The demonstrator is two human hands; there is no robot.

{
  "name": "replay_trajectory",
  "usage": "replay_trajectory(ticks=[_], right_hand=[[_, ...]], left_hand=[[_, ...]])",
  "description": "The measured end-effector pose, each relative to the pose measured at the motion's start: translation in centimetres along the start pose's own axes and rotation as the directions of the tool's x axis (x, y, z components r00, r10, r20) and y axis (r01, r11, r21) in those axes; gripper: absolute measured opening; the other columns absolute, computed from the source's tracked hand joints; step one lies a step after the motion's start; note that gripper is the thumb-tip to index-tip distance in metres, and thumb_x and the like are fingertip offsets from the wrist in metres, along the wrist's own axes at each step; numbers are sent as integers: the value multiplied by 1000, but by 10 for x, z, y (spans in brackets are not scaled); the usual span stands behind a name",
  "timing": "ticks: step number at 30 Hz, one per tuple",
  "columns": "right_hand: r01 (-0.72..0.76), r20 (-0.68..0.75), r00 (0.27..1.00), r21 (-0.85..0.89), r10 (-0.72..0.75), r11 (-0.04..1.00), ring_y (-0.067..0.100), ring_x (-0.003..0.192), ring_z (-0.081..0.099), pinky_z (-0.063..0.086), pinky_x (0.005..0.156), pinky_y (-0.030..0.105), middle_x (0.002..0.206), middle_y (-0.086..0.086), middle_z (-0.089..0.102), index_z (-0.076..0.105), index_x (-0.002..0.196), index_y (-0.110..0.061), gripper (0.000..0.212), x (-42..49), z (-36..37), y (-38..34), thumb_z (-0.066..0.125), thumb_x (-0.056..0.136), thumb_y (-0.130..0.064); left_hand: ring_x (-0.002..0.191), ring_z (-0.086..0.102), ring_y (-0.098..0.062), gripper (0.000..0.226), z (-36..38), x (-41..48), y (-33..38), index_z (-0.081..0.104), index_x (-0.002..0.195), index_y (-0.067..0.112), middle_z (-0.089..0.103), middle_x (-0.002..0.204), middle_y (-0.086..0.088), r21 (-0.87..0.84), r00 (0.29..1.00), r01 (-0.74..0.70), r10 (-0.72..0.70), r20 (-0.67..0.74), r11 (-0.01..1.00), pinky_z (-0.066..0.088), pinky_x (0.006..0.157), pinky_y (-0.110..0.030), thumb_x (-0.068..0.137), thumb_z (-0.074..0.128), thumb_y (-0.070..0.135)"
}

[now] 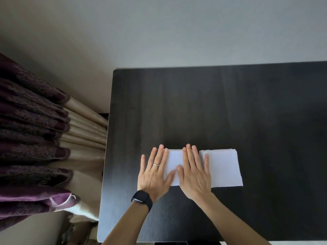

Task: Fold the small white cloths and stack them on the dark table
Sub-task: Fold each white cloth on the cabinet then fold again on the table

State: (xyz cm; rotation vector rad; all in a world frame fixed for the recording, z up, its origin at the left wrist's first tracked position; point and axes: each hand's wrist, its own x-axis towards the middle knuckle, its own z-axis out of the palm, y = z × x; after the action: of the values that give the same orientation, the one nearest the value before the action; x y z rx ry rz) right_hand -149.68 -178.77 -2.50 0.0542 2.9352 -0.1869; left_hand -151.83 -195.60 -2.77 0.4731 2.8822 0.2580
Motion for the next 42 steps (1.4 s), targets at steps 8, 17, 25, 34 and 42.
replay_trajectory(ticks=[8, 17, 25, 34, 42], right_hand=[[15, 35, 999, -22, -14, 1000, 25, 153, 7, 10, 121, 57, 164, 6, 15, 22, 156, -13, 64, 2, 9, 3, 22, 103, -50], [-45, -71, 996, 140, 55, 989, 25, 151, 16, 16, 120, 57, 163, 2, 23, 29, 154, -21, 66, -23, -37, 31, 16, 101, -58], [-427, 42, 877, 525, 479, 736, 28, 137, 42, 44, 104, 48, 153, 3, 42, 41, 146, -21, 65, -72, -40, 127, 58, 90, -50], [-513, 281, 836, 706, 472, 488, 18, 109, 58, 51, 85, 34, 134, 2, 55, 45, 141, -20, 52, -70, -16, 139, 60, 95, -40], [-415, 203, 893, 717, 402, 560, 18, 113, 56, 52, 91, 37, 128, -2, 56, 55, 133, -23, 39, -65, -8, 131, 51, 96, -35]], left_hand=[[153, 9, -18, 80, 11, 3, -1, 15, 159, 16, 8, 166, 0, -19, 1000, 27, -26, 16, 999, 14, 122, -52, 97, 32, 64], [152, 9, -15, 75, -11, -9, 16, -1, 158, 35, -14, 165, 11, -339, 993, 114, -119, 5, 934, 12, 122, -46, 97, 32, 63], [133, 47, -19, 78, -17, -31, 49, 14, 150, 50, 35, 153, 6, -749, 855, 423, -499, 143, 510, 47, 103, -40, 89, 63, 53], [97, 62, -4, 27, -3, -27, 60, 53, 113, 37, 64, 105, 17, -801, 795, 479, -564, 223, 359, 48, 74, -20, 91, 67, 29], [94, 62, 2, 26, -2, -32, 74, 55, 106, 45, 65, 101, 21, -828, 819, 420, -548, 171, 371, 45, 71, -15, 90, 68, 28]])
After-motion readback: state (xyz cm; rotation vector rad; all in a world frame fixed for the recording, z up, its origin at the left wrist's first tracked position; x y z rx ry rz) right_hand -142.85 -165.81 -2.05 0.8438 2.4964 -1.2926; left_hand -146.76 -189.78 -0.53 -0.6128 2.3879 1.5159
